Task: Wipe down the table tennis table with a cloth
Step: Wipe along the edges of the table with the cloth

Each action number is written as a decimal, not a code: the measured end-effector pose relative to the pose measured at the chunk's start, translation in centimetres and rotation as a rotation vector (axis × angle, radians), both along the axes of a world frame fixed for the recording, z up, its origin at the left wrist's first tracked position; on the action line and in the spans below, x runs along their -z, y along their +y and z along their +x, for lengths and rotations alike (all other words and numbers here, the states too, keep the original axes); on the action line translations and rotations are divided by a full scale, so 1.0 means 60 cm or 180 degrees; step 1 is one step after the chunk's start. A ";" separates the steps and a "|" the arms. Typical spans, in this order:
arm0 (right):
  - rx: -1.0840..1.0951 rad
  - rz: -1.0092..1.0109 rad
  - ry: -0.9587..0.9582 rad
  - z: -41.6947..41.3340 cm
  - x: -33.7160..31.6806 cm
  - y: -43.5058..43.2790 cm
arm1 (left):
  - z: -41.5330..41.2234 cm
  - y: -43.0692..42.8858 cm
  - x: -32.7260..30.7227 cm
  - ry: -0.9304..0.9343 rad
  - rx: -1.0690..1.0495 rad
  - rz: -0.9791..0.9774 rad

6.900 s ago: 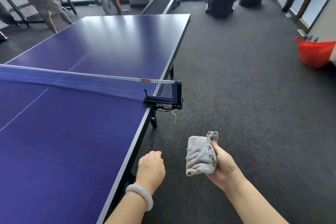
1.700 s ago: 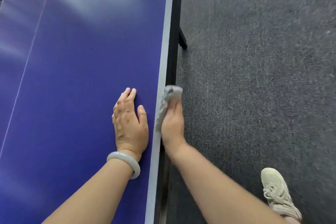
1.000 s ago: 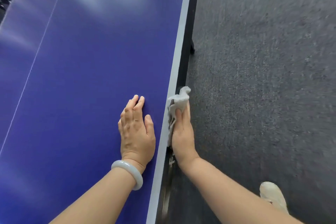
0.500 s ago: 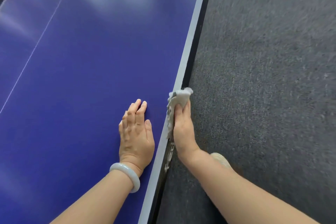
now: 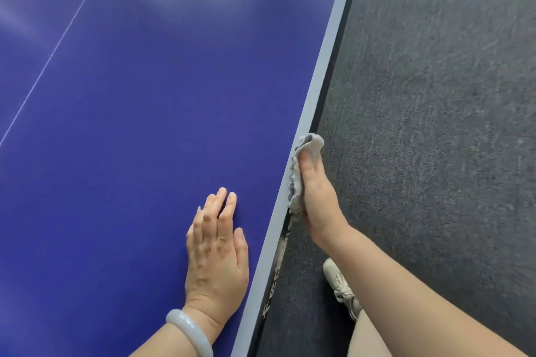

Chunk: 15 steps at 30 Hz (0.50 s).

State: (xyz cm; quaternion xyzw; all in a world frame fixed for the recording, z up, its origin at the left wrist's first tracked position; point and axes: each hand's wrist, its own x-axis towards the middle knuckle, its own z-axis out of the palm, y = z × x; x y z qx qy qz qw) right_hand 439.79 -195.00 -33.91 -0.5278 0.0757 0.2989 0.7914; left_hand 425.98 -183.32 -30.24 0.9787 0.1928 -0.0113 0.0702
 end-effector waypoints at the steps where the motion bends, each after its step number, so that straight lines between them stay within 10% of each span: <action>1: -0.0037 -0.0002 -0.0022 0.000 0.004 -0.001 | 0.001 -0.001 -0.001 0.0013 -0.0008 -0.0003; 15: 0.0016 -0.0405 0.0068 0.007 -0.005 0.000 | 0.251 0.035 -0.037 -0.0192 0.0550 -0.0169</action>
